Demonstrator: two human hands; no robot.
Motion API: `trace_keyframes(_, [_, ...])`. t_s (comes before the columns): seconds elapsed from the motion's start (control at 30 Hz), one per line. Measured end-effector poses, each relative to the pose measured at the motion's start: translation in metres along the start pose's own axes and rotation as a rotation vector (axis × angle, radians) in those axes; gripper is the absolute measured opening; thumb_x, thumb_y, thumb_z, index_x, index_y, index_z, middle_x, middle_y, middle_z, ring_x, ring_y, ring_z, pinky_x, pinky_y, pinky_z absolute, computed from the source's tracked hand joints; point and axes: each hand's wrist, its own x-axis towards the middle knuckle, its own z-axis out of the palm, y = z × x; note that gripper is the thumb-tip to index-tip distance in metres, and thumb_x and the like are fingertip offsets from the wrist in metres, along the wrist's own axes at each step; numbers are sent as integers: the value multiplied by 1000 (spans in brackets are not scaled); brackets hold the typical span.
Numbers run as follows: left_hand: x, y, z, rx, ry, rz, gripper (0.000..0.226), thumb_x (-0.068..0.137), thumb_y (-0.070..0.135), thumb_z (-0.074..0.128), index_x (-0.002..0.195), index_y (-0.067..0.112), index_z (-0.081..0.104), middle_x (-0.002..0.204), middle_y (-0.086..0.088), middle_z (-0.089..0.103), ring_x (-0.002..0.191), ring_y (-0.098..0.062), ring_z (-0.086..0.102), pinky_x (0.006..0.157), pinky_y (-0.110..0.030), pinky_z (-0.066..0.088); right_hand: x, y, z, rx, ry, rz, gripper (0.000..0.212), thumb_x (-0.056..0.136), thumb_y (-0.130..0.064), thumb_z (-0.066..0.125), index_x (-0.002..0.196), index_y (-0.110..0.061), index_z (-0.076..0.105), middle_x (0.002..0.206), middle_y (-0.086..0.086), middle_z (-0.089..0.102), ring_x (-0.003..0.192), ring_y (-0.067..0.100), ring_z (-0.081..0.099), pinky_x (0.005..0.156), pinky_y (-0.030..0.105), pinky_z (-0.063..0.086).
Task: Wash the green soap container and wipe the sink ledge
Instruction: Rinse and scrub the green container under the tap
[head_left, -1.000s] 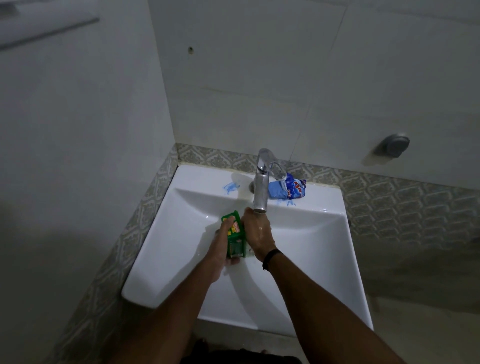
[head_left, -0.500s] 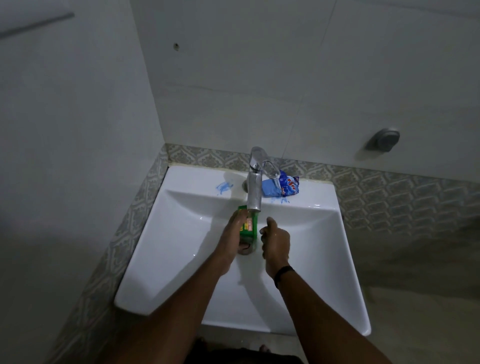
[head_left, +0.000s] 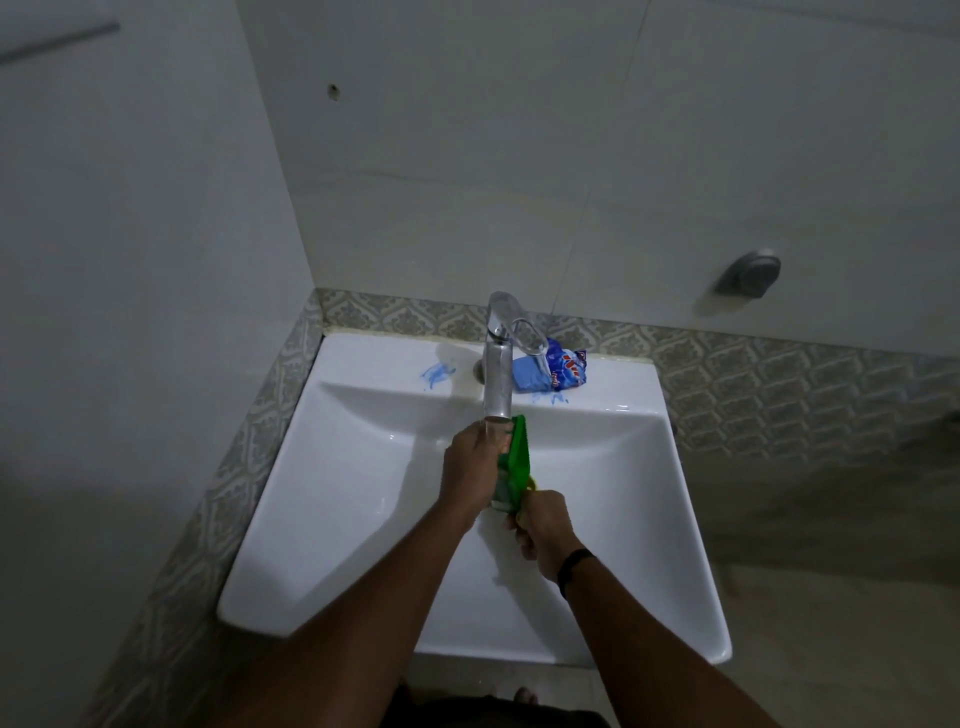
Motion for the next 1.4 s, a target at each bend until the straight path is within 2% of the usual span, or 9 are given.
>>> trace_keyframes(0.17, [7,14,6,118,37,20,36,100,33,45,113,3,58,98,-10,63,84,-23,61,65,-26,46,-2,0,-8,101,-128,90,37,101,-23,29,79,-11,56,55,2,51,37,9,34,38,17,23])
trace_keyframes(0.27, [4,13,4,87,48,92,32,101,32,43,113,7,59,95,-7,62,75,-16,59,52,-20,43,-1,-3,-16,115,-99,79,32,99,-19,31,84,-10,57,55,2,51,37,9,32,38,17,21])
trace_keyframes(0.4, [-3,-3,-1,-21,-73,139,29,98,38,48,121,20,49,101,0,61,82,-8,59,59,-17,44,0,-4,-21,57,-102,36,31,99,-23,34,83,-10,57,54,2,50,39,10,31,43,20,20])
trace_keyframes(0.7, [16,-40,-27,-560,138,-415,76,85,78,28,114,14,56,105,-16,68,95,-33,67,89,-51,54,-6,-6,-16,54,-290,-285,46,80,-55,59,106,-19,68,73,7,64,43,9,40,40,19,28])
trace_keyframes(0.87, [10,-42,-26,-661,4,-440,74,86,73,36,119,10,56,112,-20,67,98,-36,68,86,-53,55,-5,-9,-17,-20,-215,-306,38,74,-46,75,77,-9,66,62,5,55,44,10,39,42,20,29])
trace_keyframes(1.0, [6,-44,-23,-692,-113,-344,52,92,45,54,124,4,57,117,-21,67,103,-33,67,79,-43,58,-6,-5,-18,92,-157,-279,40,75,-47,73,71,-9,61,58,3,53,44,12,39,41,20,30])
trace_keyframes(1.07, [4,-47,-24,-746,-175,-336,53,94,44,50,129,4,55,122,-21,65,109,-33,64,82,-41,55,-8,-2,-14,54,-117,-359,37,72,-40,78,84,-8,65,66,3,59,49,11,45,42,20,35])
trace_keyframes(1.2, [1,-53,-23,-854,-245,-386,65,95,57,33,135,9,52,129,-19,61,111,-31,63,85,-40,55,-16,9,1,-259,103,-552,71,58,-52,83,112,-20,51,94,-11,62,80,7,61,64,21,51])
trace_keyframes(1.4, [8,-61,-28,-843,-229,-436,74,94,65,22,123,9,61,116,-20,66,103,-32,65,89,-41,49,-14,17,0,-495,93,-701,75,55,-62,80,105,-19,44,89,-10,62,77,11,63,67,33,53])
